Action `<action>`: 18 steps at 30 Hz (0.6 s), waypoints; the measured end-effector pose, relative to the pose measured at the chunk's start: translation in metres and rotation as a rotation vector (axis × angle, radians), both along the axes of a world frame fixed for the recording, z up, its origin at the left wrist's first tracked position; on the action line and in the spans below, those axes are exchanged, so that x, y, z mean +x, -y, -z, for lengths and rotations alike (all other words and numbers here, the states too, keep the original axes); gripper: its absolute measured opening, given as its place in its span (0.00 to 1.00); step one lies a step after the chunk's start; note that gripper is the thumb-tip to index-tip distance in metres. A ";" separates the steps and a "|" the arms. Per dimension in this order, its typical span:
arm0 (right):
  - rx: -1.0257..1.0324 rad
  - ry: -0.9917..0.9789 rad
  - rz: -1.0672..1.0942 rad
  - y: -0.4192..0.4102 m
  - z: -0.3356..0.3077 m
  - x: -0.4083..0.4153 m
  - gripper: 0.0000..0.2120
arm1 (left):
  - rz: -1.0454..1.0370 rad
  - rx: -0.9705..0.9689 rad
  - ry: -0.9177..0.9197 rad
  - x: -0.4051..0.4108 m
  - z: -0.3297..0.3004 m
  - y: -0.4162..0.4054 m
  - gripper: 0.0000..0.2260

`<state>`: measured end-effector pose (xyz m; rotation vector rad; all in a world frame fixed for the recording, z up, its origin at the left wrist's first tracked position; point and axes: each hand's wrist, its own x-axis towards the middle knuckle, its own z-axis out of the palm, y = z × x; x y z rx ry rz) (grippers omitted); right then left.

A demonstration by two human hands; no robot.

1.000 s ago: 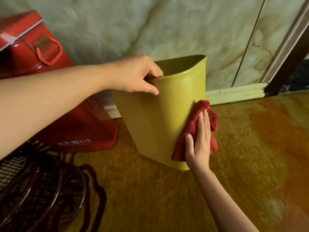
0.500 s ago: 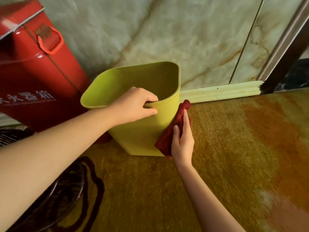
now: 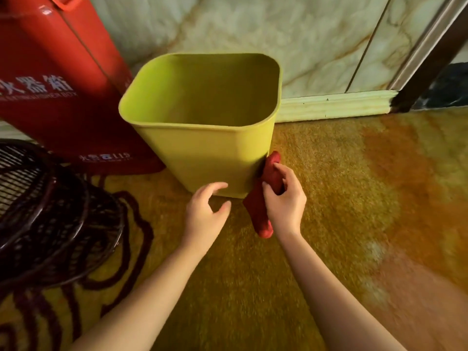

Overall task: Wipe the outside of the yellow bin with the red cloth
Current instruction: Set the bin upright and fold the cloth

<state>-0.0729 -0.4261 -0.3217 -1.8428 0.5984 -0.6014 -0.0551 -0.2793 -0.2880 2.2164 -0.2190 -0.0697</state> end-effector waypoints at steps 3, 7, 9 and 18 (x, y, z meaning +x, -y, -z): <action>0.117 -0.049 -0.047 -0.002 -0.002 -0.012 0.19 | 0.157 -0.054 -0.309 0.003 0.019 0.008 0.27; 0.209 -0.088 -0.145 -0.006 -0.003 -0.022 0.20 | 0.150 -0.157 -0.492 0.001 0.035 0.012 0.26; 0.225 -0.121 -0.215 -0.007 -0.003 -0.026 0.20 | 0.125 -0.192 -0.477 -0.001 0.037 0.009 0.17; 0.397 -0.220 -0.573 -0.018 -0.024 -0.013 0.23 | 0.117 -0.108 -0.454 0.028 -0.020 -0.059 0.08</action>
